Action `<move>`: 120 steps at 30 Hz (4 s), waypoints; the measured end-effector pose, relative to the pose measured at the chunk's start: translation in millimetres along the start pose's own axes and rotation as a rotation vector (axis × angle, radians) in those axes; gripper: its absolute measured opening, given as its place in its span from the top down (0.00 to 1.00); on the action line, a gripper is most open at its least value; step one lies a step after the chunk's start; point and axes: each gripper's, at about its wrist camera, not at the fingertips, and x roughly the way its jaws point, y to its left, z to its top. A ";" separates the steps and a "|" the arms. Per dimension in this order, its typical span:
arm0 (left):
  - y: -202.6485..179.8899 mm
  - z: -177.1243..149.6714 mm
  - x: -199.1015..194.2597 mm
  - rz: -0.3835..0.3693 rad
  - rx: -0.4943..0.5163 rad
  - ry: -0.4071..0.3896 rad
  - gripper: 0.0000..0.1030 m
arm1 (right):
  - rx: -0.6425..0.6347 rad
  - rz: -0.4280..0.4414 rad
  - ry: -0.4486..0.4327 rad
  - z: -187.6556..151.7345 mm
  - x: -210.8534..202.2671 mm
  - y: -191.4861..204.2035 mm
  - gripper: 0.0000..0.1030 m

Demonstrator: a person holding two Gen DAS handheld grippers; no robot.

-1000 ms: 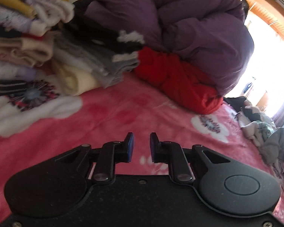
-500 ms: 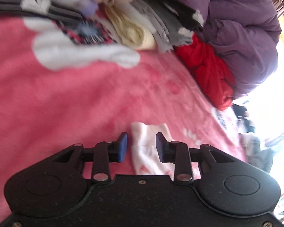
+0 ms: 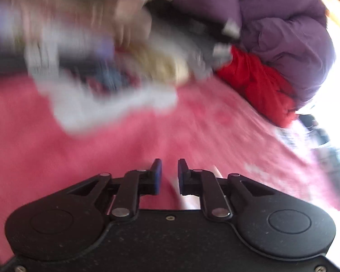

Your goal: Fold clothes

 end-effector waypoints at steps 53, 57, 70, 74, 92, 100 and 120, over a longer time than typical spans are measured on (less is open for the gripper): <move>-263.7 -158.7 -106.0 -0.760 0.574 0.246 0.69 | 1.235 -0.686 -0.465 -227.7 -282.0 -180.3 0.43; -293.6 -200.2 -126.3 -0.809 0.681 0.267 0.71 | 1.480 -0.724 -0.578 -273.5 -294.0 -202.2 0.38; -318.0 -259.1 -118.8 -0.773 0.880 0.368 0.71 | 1.449 -0.732 -0.479 -303.5 -270.1 -266.7 0.95; -315.4 -248.8 -118.0 -0.777 0.840 0.367 0.71 | 1.457 -0.750 -0.517 -305.9 -273.9 -267.7 0.95; -286.7 -197.0 -89.5 -0.663 0.641 0.312 0.65 | 1.323 -0.657 -0.454 -262.1 -275.2 -220.7 0.58; -272.1 -181.3 -76.7 -0.638 0.522 0.328 0.63 | 1.437 -0.562 -0.442 -272.5 -266.6 -216.8 0.53; -275.1 -182.0 -85.1 -0.625 0.555 0.288 0.63 | 1.317 -0.101 -0.226 -201.9 -183.3 -142.6 0.54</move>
